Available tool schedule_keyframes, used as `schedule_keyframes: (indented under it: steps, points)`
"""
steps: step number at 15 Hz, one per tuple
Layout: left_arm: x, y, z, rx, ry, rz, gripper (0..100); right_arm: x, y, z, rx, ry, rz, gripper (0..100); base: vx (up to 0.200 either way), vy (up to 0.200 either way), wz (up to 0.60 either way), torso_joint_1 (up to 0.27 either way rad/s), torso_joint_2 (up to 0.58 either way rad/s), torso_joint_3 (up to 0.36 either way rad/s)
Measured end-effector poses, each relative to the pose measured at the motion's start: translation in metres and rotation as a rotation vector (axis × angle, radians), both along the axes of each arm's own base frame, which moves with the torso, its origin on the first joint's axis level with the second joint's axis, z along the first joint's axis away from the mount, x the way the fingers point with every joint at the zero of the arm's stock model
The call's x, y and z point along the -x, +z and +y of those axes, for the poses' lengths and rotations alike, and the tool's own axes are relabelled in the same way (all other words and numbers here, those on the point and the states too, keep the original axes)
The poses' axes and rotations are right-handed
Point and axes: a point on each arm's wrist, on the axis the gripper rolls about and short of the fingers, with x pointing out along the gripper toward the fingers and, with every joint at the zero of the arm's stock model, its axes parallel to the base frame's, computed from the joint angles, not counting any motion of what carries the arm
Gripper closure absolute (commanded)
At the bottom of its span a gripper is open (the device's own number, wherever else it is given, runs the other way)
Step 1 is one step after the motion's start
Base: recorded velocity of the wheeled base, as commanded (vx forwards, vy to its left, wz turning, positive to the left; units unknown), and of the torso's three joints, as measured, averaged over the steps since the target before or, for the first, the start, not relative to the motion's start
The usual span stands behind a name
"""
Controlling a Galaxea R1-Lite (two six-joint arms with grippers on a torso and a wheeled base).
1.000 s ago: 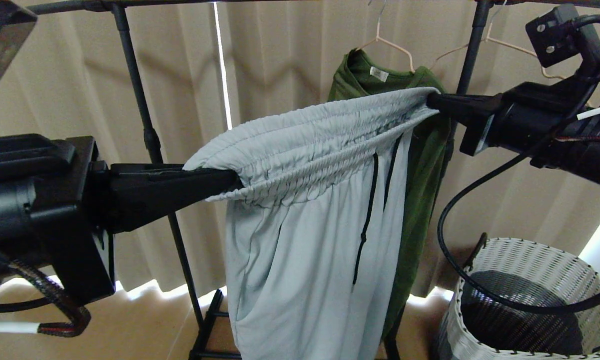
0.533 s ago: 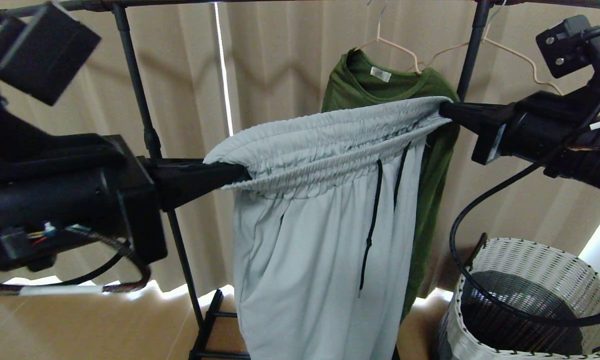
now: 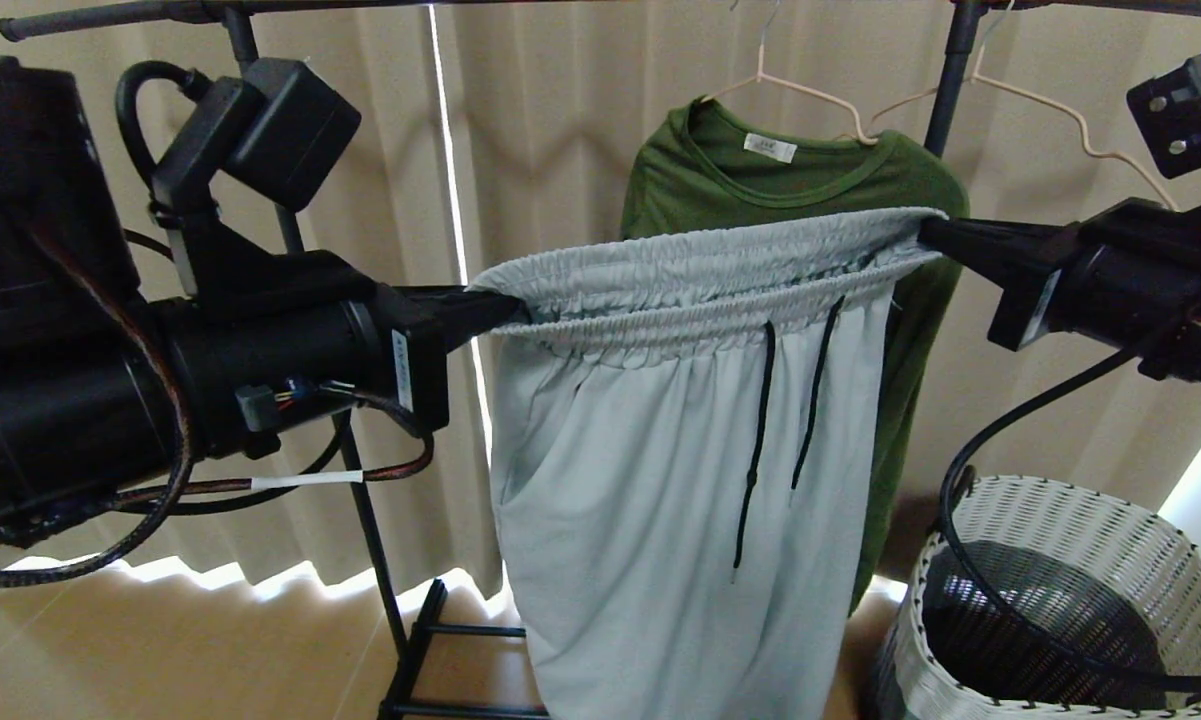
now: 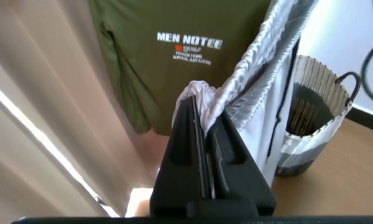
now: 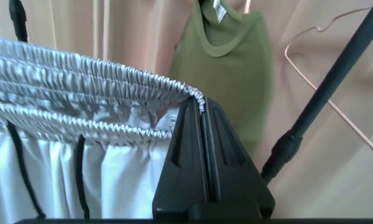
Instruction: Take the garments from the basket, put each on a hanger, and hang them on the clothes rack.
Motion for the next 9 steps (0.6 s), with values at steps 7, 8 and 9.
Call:
schedule_keyframes:
  steps: [7, 8, 9]
  points:
    - [0.008, 0.0, 0.005, -0.017, -0.008, -0.025, 100, 0.011, -0.004, -0.004, 0.005, 0.002, 0.01, 100, 0.0, 0.0, 0.0, 0.0, 0.0, 0.0]
    - [0.01, -0.002, 0.006, -0.019, -0.011, -0.024, 100, 0.014, -0.005, -0.004, 0.007, 0.002, 0.011, 100, 0.0, 0.0, 0.0, 0.0, 0.0, 0.0]
    - [0.013, -0.002, 0.007, -0.018, -0.015, -0.025, 100, 0.016, -0.008, -0.005, 0.011, 0.004, 0.022, 100, 0.0, 0.0, 0.0, 0.0, 0.0, 0.0]
